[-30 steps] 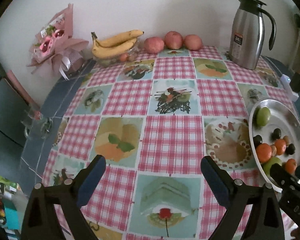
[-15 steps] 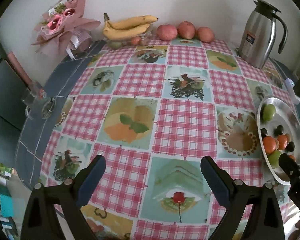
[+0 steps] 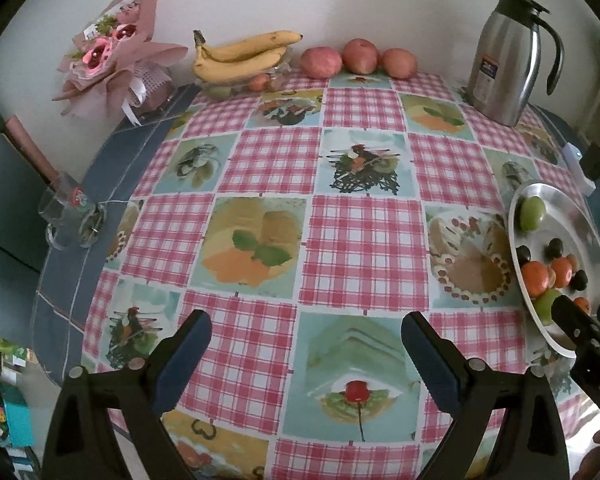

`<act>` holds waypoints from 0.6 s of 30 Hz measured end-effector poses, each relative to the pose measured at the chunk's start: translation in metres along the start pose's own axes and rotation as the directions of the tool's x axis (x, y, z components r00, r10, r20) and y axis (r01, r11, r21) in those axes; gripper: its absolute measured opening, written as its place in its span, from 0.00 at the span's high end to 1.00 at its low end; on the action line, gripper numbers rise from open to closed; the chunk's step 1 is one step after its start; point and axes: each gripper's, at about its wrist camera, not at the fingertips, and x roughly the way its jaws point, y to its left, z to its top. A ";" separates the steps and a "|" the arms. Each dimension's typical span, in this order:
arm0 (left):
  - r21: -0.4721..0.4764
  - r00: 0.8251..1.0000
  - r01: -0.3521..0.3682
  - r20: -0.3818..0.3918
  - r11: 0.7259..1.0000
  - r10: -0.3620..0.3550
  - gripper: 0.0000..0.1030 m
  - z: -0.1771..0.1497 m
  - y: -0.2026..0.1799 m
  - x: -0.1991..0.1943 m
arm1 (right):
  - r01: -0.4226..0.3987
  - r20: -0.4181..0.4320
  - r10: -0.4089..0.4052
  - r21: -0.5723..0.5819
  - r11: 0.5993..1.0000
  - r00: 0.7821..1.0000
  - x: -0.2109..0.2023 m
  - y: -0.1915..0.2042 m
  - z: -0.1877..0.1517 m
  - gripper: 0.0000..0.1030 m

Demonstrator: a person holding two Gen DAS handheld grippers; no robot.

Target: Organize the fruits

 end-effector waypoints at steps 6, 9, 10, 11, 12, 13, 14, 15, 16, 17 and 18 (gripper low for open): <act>-0.003 1.000 0.009 -0.009 1.000 -0.009 0.05 0.000 0.000 0.000 | -0.004 -0.001 0.004 0.004 1.000 1.000 0.000 -0.001 0.000 0.16; -0.006 1.000 0.014 -0.010 1.000 -0.014 0.05 0.000 0.000 0.000 | -0.003 -0.002 0.003 0.009 1.000 1.000 0.000 -0.001 0.000 0.16; -0.007 1.000 0.016 -0.010 1.000 -0.016 0.05 0.000 0.001 0.000 | -0.003 -0.003 0.003 0.009 1.000 1.000 0.000 -0.001 0.000 0.16; -0.007 1.000 0.019 -0.013 1.000 -0.019 0.05 0.000 0.001 0.000 | -0.003 -0.004 0.003 0.010 1.000 1.000 0.001 -0.001 0.000 0.16; -0.008 1.000 0.021 -0.015 1.000 -0.021 0.05 0.000 0.001 0.001 | -0.002 -0.005 0.002 0.011 1.000 1.000 0.001 -0.001 0.000 0.16; -0.008 1.000 0.024 -0.018 1.000 -0.024 0.05 0.000 0.001 0.001 | -0.002 -0.005 0.002 0.011 1.000 1.000 0.001 -0.001 0.000 0.16; -0.010 0.999 0.026 -0.020 1.000 -0.027 0.05 0.000 0.001 0.001 | -0.002 -0.005 0.002 0.012 1.000 1.000 0.001 -0.001 0.000 0.16; -0.011 0.999 0.027 -0.022 1.000 -0.027 0.05 0.000 0.001 0.002 | -0.003 -0.006 0.003 0.012 1.000 1.000 0.001 -0.002 0.000 0.16; -0.011 0.999 0.028 -0.023 1.000 -0.028 0.05 0.000 0.001 0.002 | -0.003 -0.007 0.003 0.013 1.000 1.000 0.001 -0.002 0.001 0.16; -0.011 0.999 0.028 -0.023 1.000 -0.029 0.05 0.000 0.000 0.002 | -0.003 -0.008 0.003 0.016 1.000 1.000 0.002 -0.002 0.000 0.16; -0.011 0.999 0.029 -0.023 1.000 -0.030 0.05 0.000 0.000 0.002 | -0.003 -0.008 0.003 0.018 1.000 1.000 0.002 -0.002 0.000 0.16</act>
